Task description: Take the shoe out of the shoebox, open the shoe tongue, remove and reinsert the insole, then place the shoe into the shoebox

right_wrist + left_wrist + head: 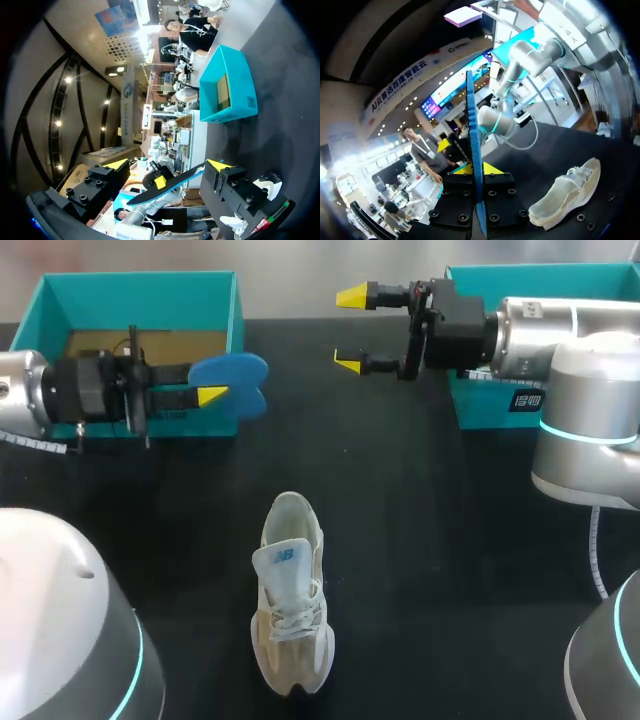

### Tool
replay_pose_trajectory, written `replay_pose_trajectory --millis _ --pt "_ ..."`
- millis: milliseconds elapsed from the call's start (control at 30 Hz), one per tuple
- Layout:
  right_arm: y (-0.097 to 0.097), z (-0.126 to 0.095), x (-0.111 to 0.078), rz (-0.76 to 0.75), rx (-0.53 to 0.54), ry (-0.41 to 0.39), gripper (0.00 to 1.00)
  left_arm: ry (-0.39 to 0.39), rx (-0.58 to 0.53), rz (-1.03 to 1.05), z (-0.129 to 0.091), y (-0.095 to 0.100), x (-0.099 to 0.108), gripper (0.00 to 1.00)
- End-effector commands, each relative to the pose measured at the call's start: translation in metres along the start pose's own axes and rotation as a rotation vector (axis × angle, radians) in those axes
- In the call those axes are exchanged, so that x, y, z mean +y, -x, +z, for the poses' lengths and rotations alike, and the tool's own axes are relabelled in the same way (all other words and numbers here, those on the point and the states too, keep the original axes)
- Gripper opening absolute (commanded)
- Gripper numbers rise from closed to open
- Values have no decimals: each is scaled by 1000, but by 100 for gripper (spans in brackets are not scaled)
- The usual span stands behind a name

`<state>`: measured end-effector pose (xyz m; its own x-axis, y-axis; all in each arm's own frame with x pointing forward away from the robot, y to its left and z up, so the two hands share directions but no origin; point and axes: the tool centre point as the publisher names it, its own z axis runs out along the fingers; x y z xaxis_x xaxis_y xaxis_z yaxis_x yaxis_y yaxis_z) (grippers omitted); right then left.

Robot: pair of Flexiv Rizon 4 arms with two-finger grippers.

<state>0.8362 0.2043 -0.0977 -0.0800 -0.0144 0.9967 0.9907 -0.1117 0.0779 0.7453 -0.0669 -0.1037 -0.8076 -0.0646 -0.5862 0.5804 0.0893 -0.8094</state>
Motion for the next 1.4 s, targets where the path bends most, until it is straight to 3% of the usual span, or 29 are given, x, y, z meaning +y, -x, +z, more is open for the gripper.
replay_pose_trajectory --millis 33,167,633,700,1000,1400 --pt "0 1 0 1 -3 1 100 -25 28 -405 -4 -4 -9 0" --pt "0 1 0 1 -3 1 100 -66 52 -675 -6 -4 -14 0" --pt "0 1 0 1 -3 1 100 -69 66 -659 -7 -3 -15 0" --pt "0 1 0 1 -3 1 100 -116 96 -832 -8 -3 -17 0" --pt "0 1 0 1 -3 1 100 -95 120 -1255 -7 6 -15 0" --pt "0 1 0 1 -3 1 100 -65 113 -1604 -7 9 -12 0"
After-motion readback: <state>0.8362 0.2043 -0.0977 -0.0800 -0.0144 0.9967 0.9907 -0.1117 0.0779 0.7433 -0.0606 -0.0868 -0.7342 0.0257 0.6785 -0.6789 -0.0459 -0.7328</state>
